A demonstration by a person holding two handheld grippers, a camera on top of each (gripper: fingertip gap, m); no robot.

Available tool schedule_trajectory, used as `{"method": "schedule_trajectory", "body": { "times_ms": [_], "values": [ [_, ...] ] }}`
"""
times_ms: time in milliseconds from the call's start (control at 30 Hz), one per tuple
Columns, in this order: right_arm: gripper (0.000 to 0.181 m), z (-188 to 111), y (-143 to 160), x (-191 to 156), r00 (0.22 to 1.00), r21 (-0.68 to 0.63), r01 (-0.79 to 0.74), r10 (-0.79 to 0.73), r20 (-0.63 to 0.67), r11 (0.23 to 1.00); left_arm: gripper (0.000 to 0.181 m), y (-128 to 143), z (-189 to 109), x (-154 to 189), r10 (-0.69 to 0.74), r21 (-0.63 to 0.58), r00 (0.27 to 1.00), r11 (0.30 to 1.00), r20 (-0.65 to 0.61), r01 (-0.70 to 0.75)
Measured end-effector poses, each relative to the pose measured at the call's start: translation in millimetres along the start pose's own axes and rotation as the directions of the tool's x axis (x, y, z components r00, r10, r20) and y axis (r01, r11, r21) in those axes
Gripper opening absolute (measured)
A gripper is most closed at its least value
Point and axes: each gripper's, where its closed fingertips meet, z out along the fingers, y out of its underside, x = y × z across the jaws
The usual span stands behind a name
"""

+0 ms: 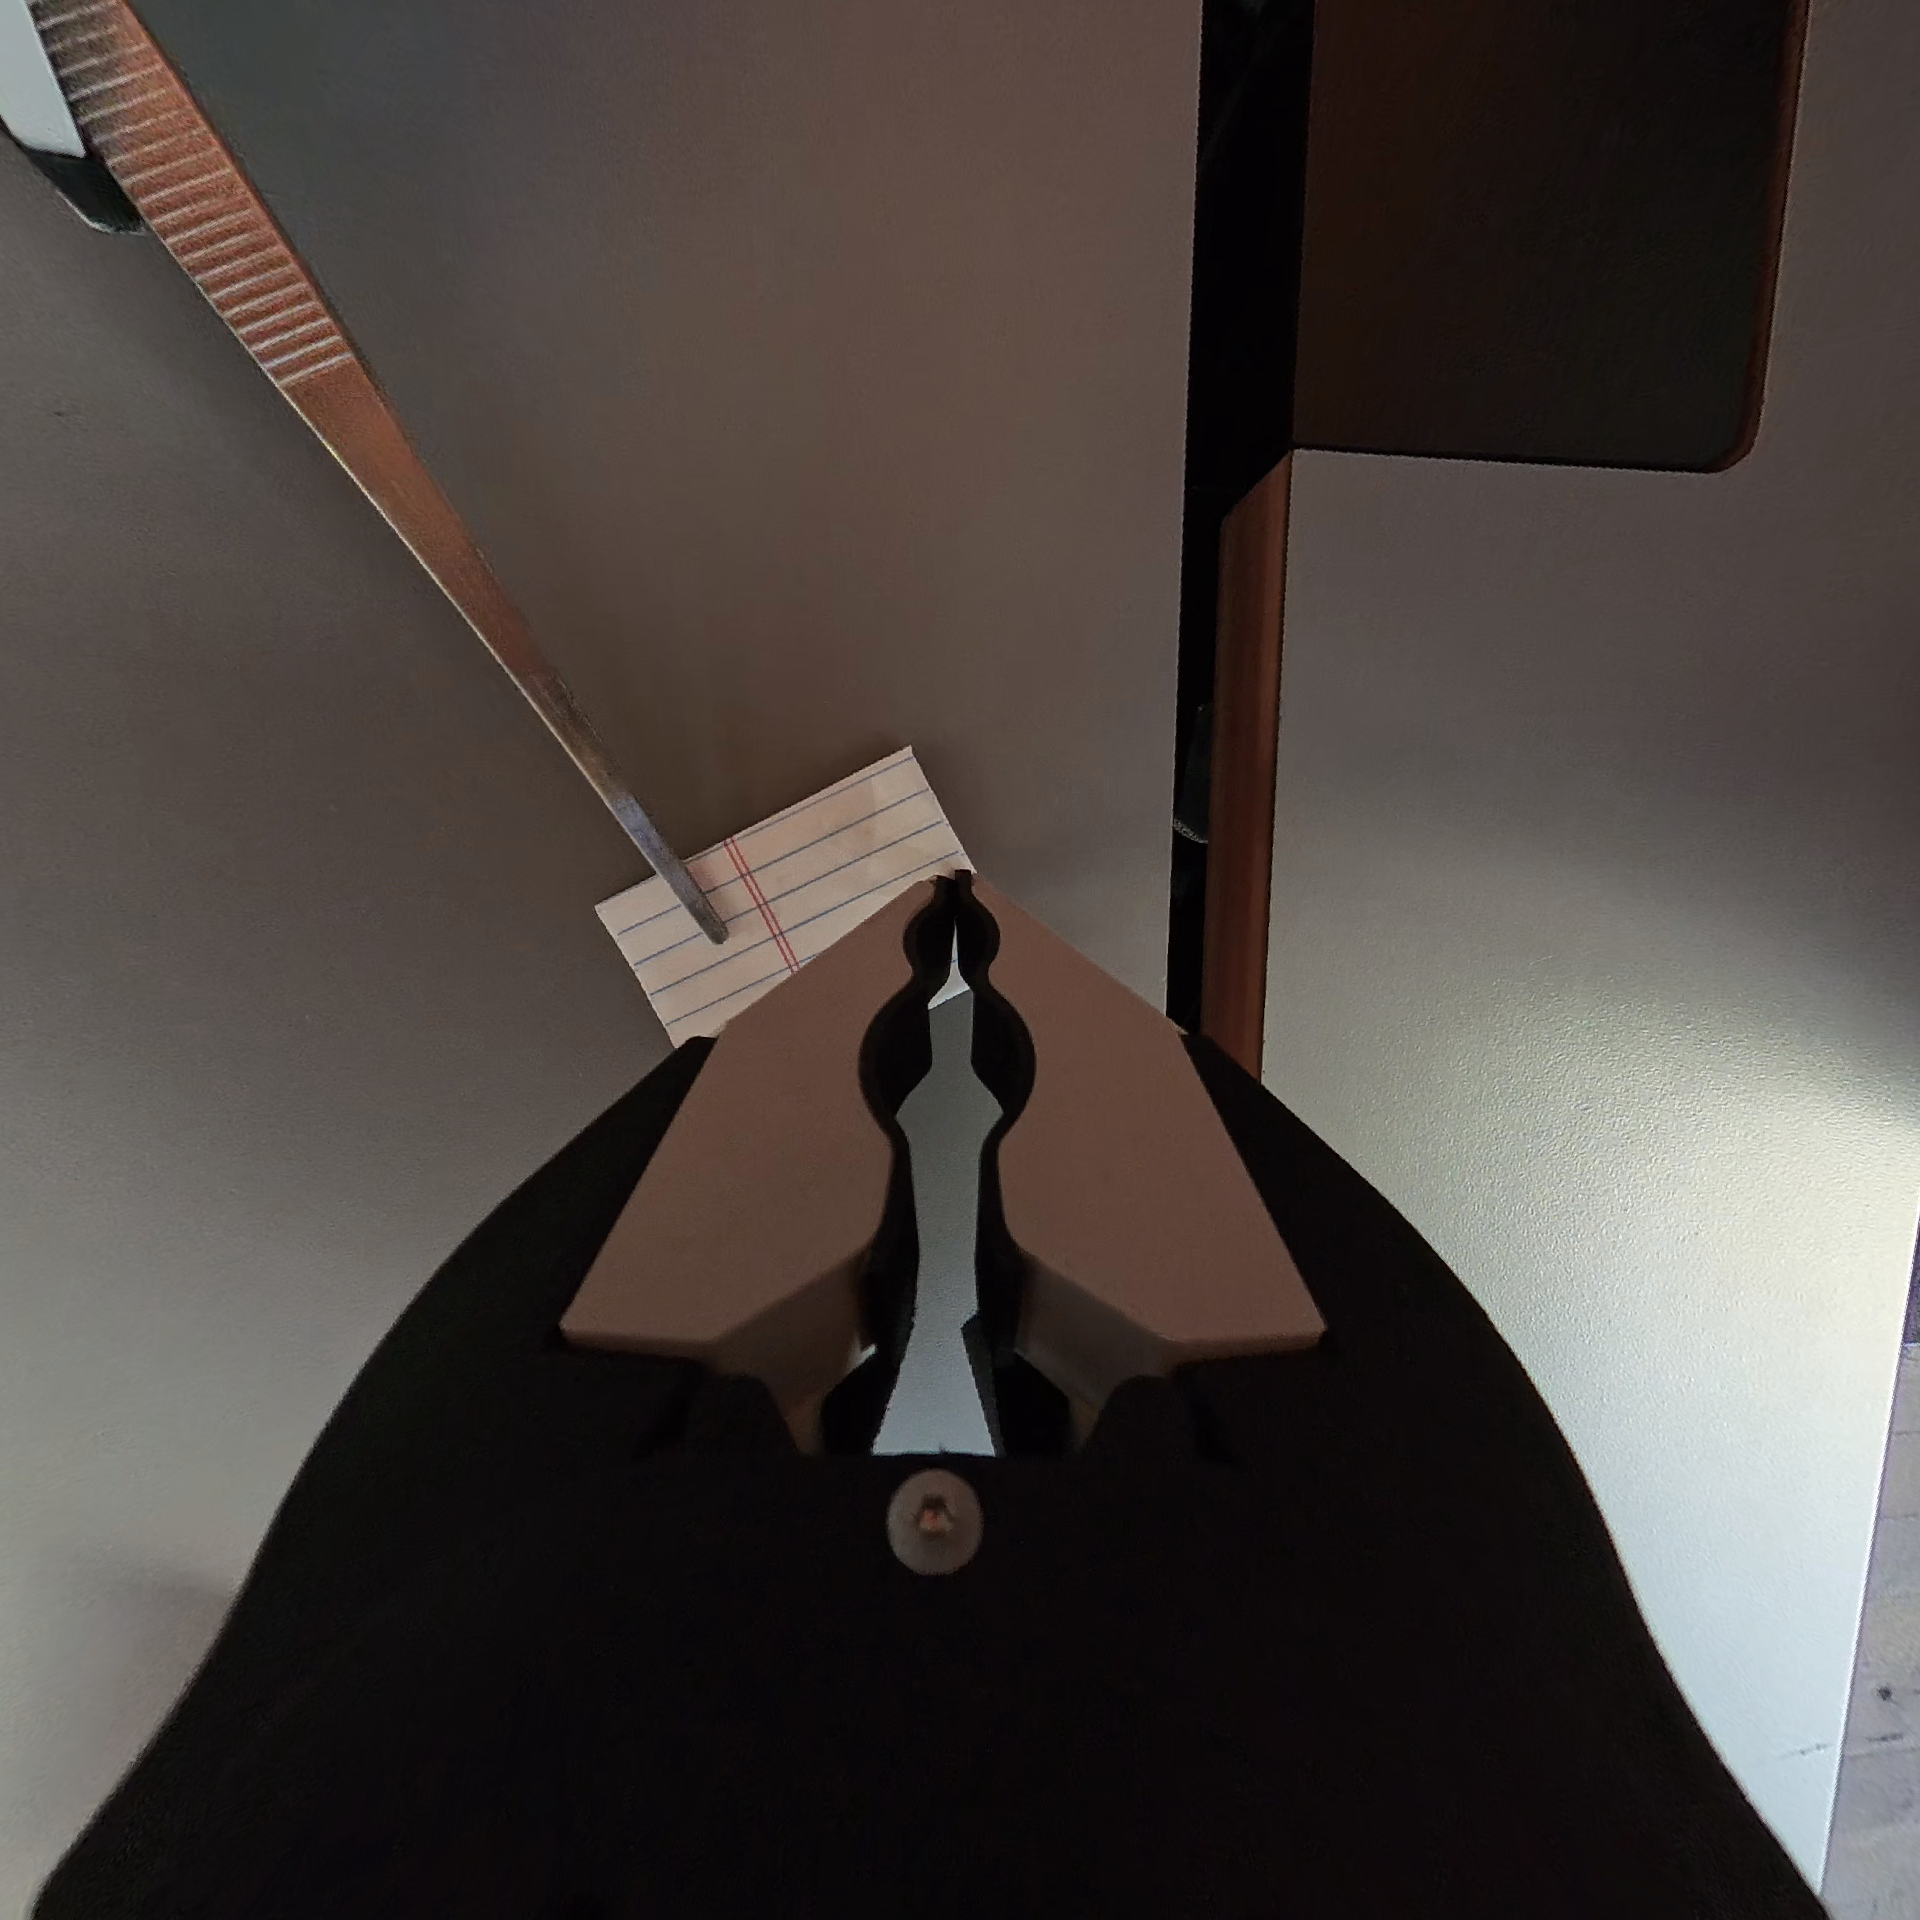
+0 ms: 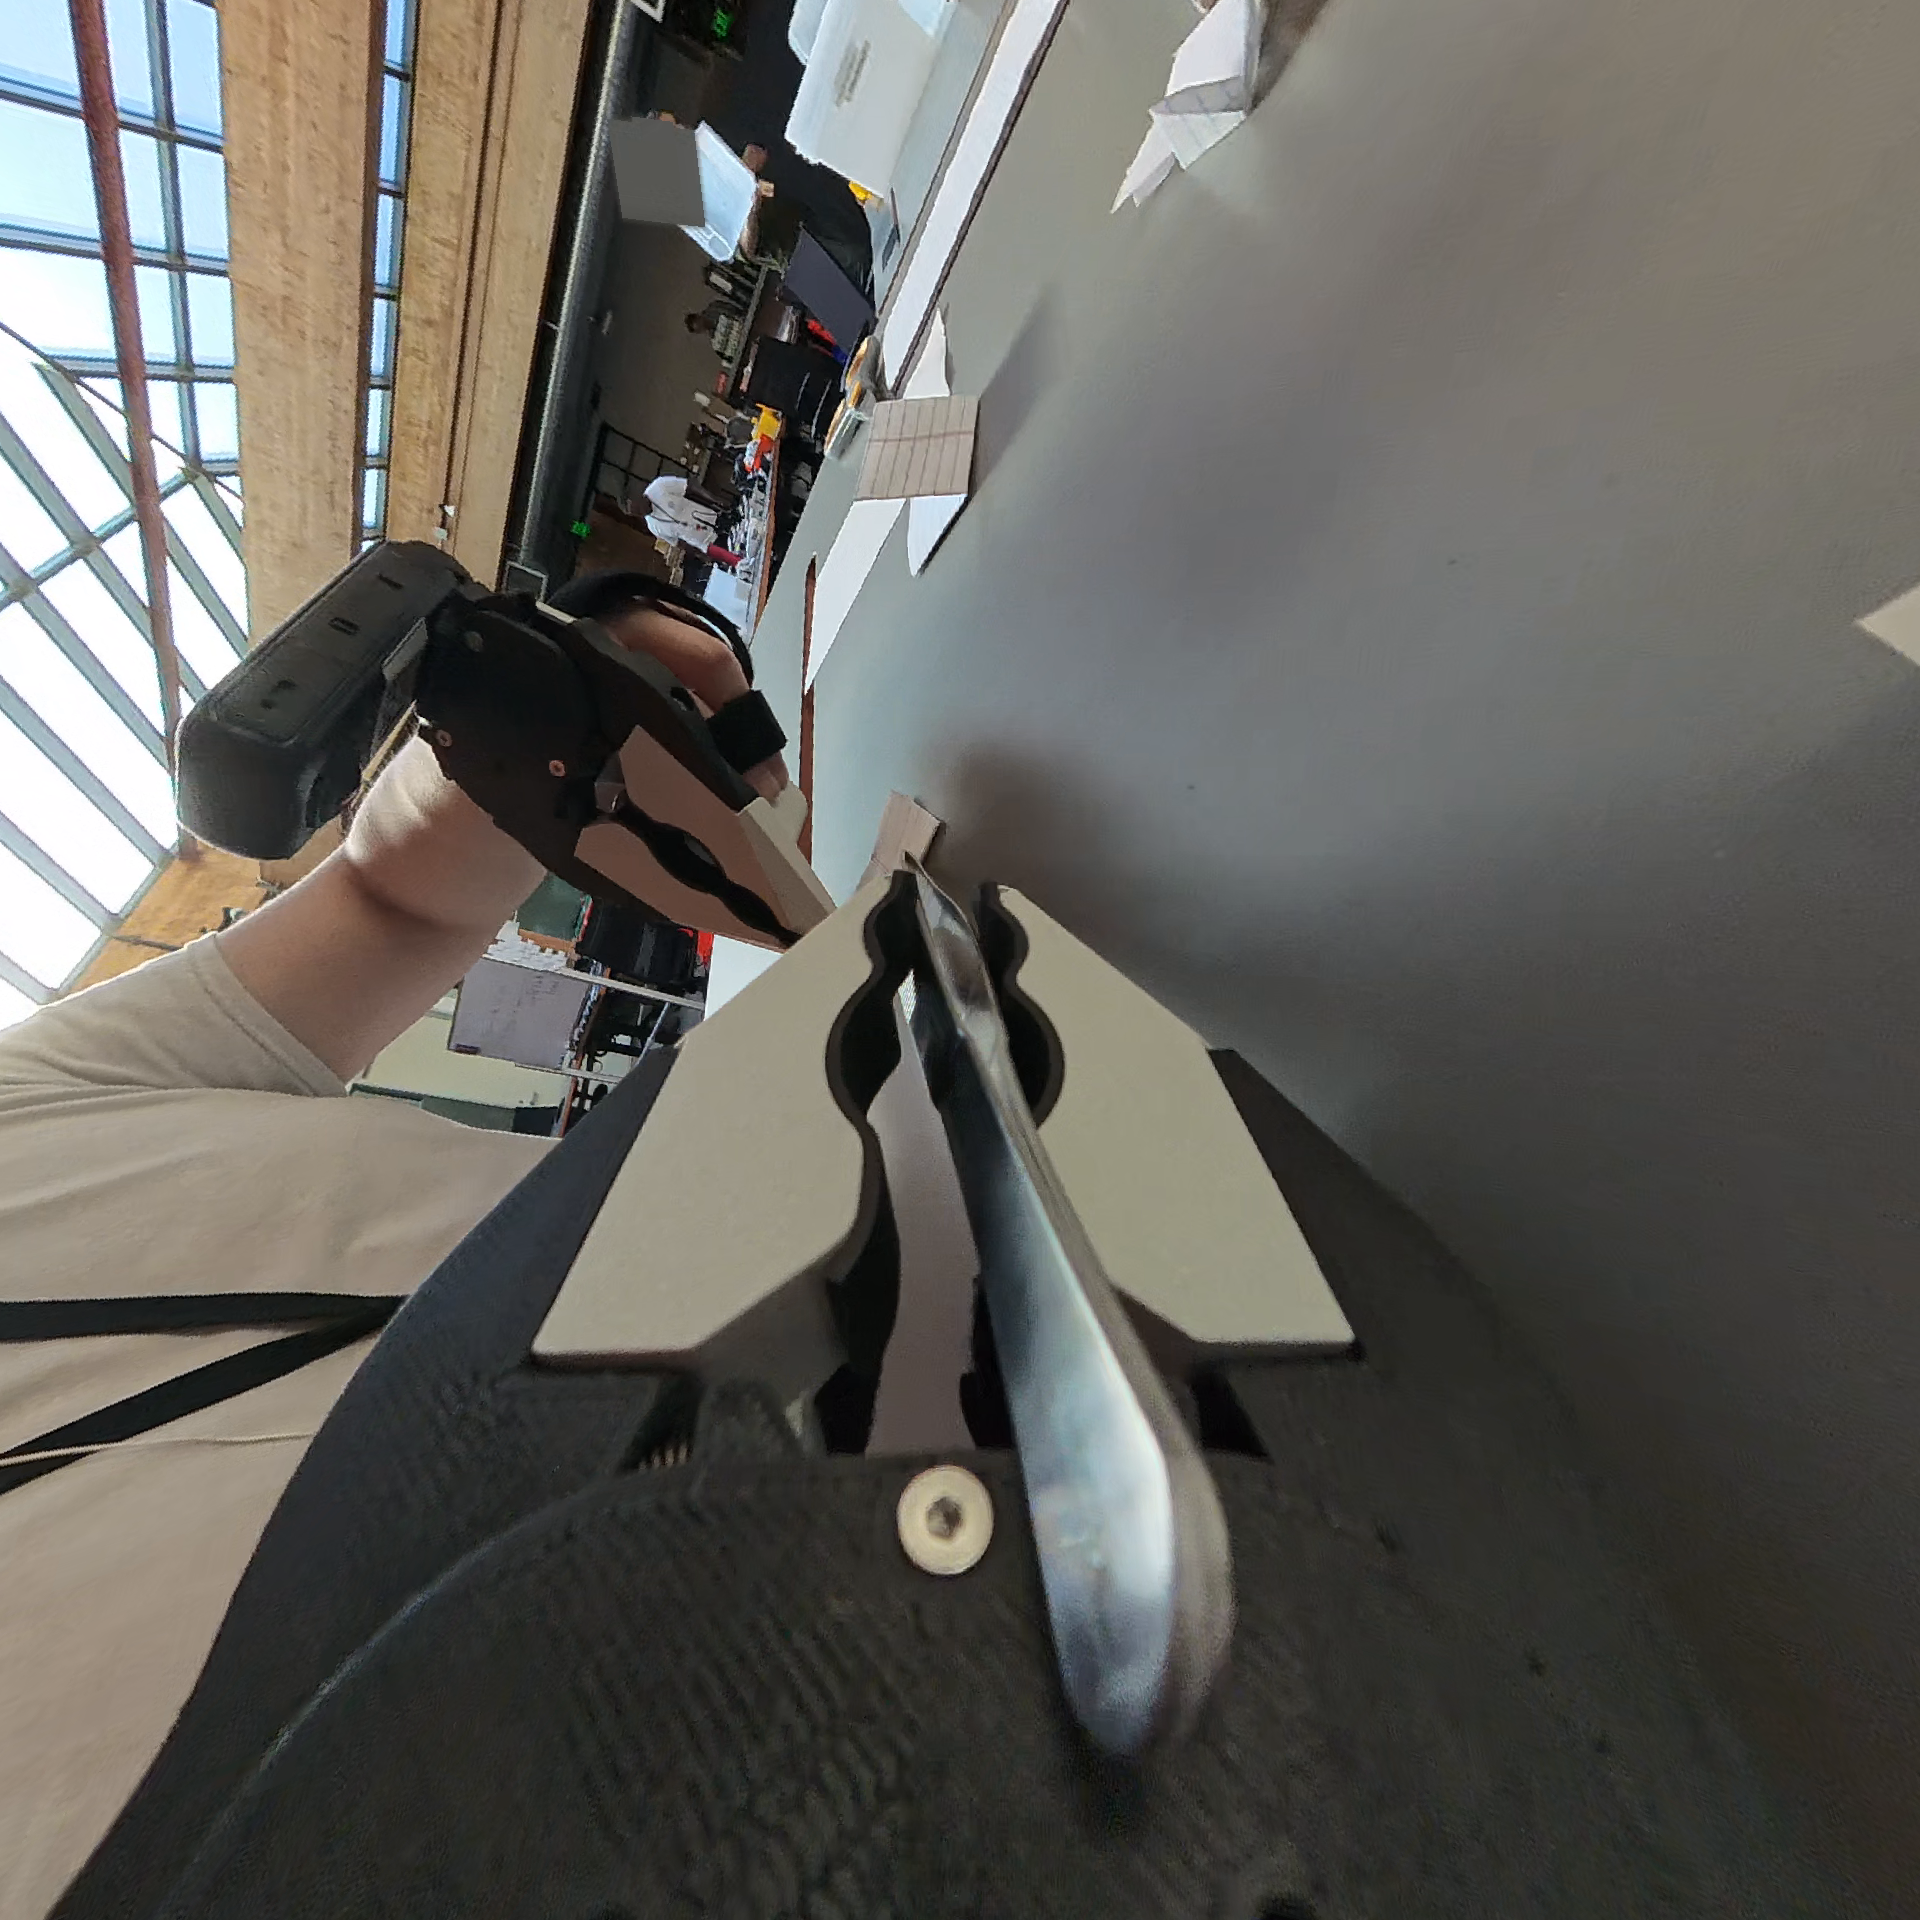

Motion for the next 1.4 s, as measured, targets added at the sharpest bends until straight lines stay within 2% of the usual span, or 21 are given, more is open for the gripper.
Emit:
{"method": "schedule_trajectory", "body": {
  "times_ms": [100, 233, 300, 500, 700, 1133, 1400],
  "values": [
    [0.011, -1, -4, 7, 0.996, 0.045, -0.082, 0.083, -0.013, 0.996, 0.0, 0, 0, 0, 0.003, 0.0, 1.0, 1.0, 0.008, -0.003],
    [0.011, -7, -11, 13, 0.992, 0.123, -0.119, 0.124, -0.036, 0.985, 0.0, 0, 0, 0, 0.001, 0.004, 1.0, 1.0, 0.012, -0.001],
    [0.012, -6, -4, 8, 0.991, 0.101, -0.136, 0.137, -0.007, 0.986, 0.0, 0, 0, 0, -0.002, 0.01, 1.0, 1.0, 0.011, 0.002],
    [0.011, -17, -11, -5, 0.985, 0.234, -0.164, 0.147, 0.09, 0.958, 0.0, 0, 0, 0, -0.017, 0.031, 1.0, 0.999, -0.004, 0.018],
    [0.012, -8, 9, 3, 0.989, 0.13, -0.14, 0.146, -0.038, 0.982, 0.0, 0, 0, 0, -0.017, 0.028, 1.0, 0.999, -0.006, 0.017],
    [0.012, -23, 48, -10, 0.979, 0.096, -0.199, 0.202, -0.024, 0.975, 0.0, 0, 0, 0, -0.037, 0.064, 0.999, 0.997, -0.004, 0.037],
    [0.012, -28, 55, -13, 0.978, 0.133, -0.2, 0.205, -0.027, 0.971, 0.0, 0, 0, 0, -0.032, 0.064, 0.999, 0.997, 0.014, 0.031]
  ]
}}
